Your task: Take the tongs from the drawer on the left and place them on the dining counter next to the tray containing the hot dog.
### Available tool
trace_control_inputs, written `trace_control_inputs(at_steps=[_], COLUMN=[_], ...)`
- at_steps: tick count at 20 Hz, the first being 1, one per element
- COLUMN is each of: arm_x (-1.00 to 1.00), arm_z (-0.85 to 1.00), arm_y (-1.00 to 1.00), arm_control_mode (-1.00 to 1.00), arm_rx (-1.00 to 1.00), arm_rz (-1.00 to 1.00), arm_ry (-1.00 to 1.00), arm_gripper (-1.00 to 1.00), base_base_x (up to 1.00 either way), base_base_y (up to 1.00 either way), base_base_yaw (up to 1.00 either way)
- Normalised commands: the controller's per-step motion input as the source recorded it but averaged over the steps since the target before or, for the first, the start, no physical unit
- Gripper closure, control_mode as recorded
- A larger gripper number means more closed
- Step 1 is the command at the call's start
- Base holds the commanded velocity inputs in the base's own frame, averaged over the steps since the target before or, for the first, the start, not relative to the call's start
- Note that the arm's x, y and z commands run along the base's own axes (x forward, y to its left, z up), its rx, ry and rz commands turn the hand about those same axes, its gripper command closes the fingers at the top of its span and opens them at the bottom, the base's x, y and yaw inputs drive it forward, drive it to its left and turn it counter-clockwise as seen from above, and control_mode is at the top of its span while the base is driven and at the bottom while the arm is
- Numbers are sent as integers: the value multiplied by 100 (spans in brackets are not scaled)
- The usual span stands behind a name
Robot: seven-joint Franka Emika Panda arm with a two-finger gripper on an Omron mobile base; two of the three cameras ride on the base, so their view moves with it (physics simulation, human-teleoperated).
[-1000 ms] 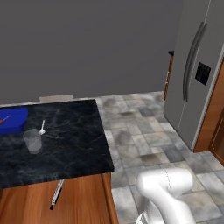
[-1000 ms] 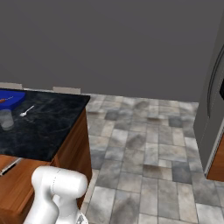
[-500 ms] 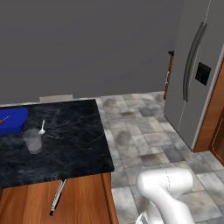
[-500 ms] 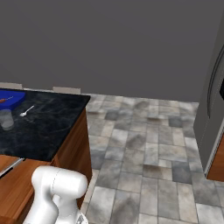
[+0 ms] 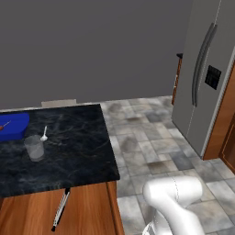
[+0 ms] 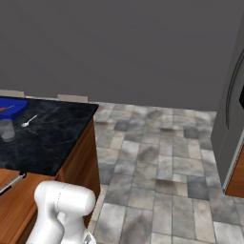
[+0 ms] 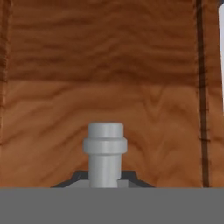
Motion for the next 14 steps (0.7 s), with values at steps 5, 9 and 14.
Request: trace_control_inputs(at_steps=[5, 9, 14], arm_x=[-29, -18, -7], arm_z=[0, 0, 0], arm_y=[0, 0, 0], arm_control_mode=[-100, -100, -100], arm_rx=[0, 0, 0], arm_rz=[-3, -1, 0], arm_ry=[0, 0, 0], arm_gripper=[100, -100, -100], base_base_x=[0, 0, 0], base_base_y=[0, 0, 0], base_base_yaw=[0, 0, 0])
